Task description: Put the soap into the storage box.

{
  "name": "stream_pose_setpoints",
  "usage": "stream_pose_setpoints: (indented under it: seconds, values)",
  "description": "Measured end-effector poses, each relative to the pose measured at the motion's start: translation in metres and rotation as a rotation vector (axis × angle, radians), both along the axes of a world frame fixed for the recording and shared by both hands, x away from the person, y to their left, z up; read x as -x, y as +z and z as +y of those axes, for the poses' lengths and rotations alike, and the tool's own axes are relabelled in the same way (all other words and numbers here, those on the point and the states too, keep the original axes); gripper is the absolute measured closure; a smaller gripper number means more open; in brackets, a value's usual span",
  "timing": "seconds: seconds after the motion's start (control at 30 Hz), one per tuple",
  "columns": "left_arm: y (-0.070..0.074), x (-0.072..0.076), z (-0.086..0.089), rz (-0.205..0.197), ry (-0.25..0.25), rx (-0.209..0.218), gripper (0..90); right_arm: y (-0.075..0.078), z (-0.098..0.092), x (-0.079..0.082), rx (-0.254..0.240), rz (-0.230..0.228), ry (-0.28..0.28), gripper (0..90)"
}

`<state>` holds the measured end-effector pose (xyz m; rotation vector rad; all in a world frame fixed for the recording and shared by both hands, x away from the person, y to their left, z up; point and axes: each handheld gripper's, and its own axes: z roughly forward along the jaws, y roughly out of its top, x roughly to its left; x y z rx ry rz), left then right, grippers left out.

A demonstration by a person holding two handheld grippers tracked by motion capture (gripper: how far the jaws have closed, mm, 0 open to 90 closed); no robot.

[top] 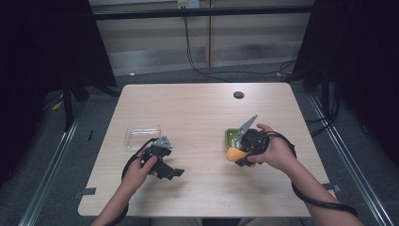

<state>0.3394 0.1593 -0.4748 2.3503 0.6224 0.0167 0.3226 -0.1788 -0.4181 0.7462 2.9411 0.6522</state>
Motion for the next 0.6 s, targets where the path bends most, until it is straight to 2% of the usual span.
stream_pose_setpoints:
  seconds: [0.37, 0.4, 0.6]
  values:
    - [0.000, 0.000, 0.001, 0.002, 0.001, -0.009, 1.0, 0.005, -0.005, -0.008, 0.007, 0.011, -0.014, 49.7]
    - [0.000, 0.000, 0.001, 0.003, 0.000, -0.008, 1.0, 0.006, -0.005, -0.009, 0.014, 0.021, -0.029, 49.7]
    - [-0.001, 0.000, 0.001, 0.006, 0.001, -0.001, 1.0, 0.008, -0.006, -0.014, 0.014, 0.011, -0.021, 49.7]
